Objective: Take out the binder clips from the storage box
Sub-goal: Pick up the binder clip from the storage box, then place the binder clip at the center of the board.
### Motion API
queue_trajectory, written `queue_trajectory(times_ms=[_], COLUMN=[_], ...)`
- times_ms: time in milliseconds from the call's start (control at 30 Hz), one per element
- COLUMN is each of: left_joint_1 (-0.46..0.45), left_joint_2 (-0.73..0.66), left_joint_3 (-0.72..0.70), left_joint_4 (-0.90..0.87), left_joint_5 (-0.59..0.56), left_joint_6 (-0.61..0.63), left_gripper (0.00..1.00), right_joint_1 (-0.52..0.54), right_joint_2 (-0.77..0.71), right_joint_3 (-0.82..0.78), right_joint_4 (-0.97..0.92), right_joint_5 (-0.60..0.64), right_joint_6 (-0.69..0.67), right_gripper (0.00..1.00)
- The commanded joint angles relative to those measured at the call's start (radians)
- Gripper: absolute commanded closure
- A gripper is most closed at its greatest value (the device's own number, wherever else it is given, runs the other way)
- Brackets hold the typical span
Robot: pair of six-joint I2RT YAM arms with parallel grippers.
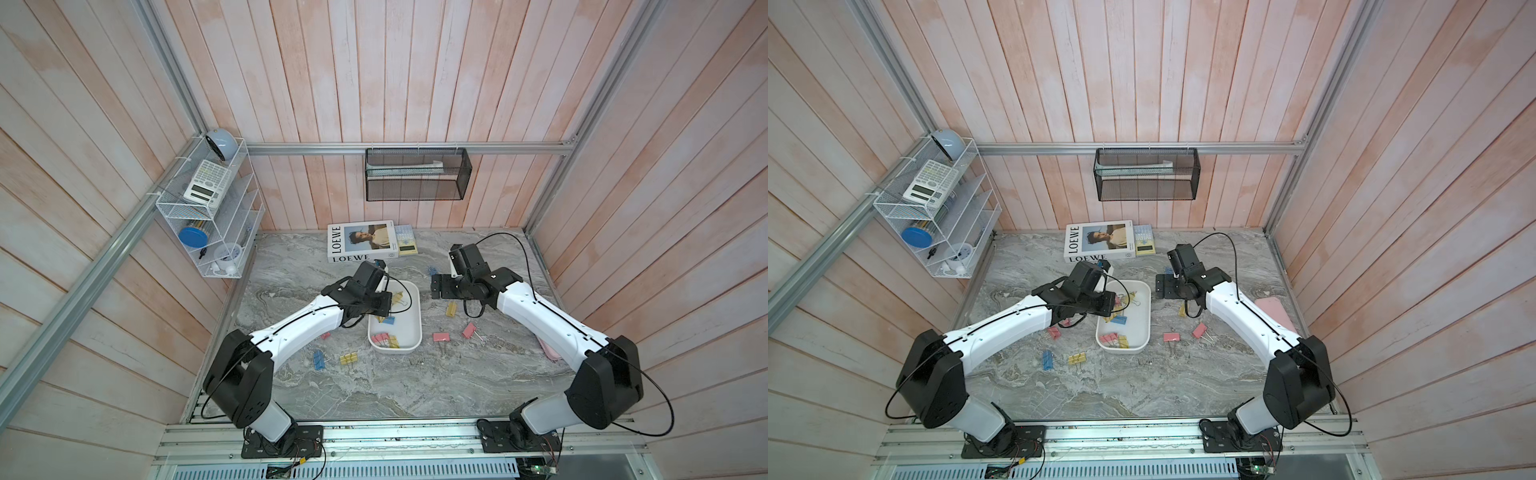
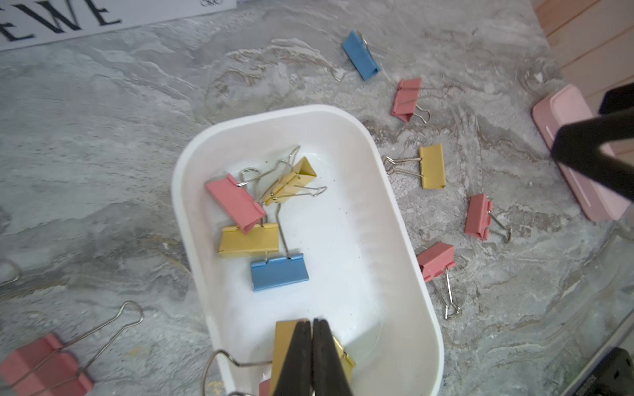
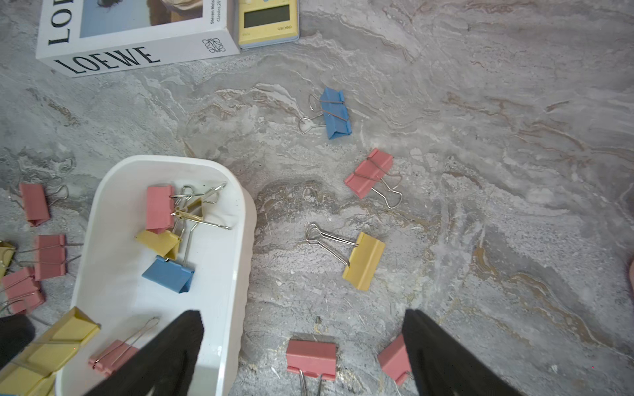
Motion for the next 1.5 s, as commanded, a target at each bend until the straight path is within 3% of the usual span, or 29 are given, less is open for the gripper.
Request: queue_trajectory(times_ms=[0, 267, 700, 967, 1033, 1100, 1267, 1467], left_joint_1=[0.063, 0.251, 0.357, 0.374, 0.382, 0.386, 0.395, 0.398], left_joint_2=[-0.094, -0.108, 0.311, 0.476, 0.487, 0.493, 0.440, 0.294], left_joint_3=[-0.081, -0.189, 0.011, 0.105, 0.099, 0.086, 0.032, -0.030], left_joint_4=[0.081, 0.288, 0.563, 0.573, 0.574, 0.576, 0.567, 0.503], left_joint_5=[-0.058, -0.047, 0.039, 0.068, 0.079, 0.088, 0.100, 0.084], left_joint_6=[-0.081, -0.166, -0.220, -0.223, -0.228, -0.229, -0.229, -0.221], left_gripper=[1.00, 1.00, 1.00, 1.00, 0.94, 0.77, 0.57, 0.38], right_joint_1=[0.021, 0.049, 0.103, 0.138, 0.159, 0.189, 0.249, 0.268], right_joint_2=[0.036, 0.067, 0.069, 0.123, 0.145, 0.173, 0.219, 0.267], right_joint_3=[0.052, 0.103, 0.119, 0.144, 0.158, 0.162, 0.155, 0.148], right_joint_4=[0.011, -0.003, -0.059, -0.079, -0.081, -0.077, -0.052, -0.046], right_joint_5=[-0.022, -0.040, -0.088, -0.192, -0.234, -0.248, -0.261, -0.328], right_joint_6=[-0.007, -0.012, -0.041, -0.092, -0.114, -0.144, -0.204, -0.186], right_gripper=[0.02, 0.02, 0.02, 0.02, 0.02, 0.02, 0.03, 0.16])
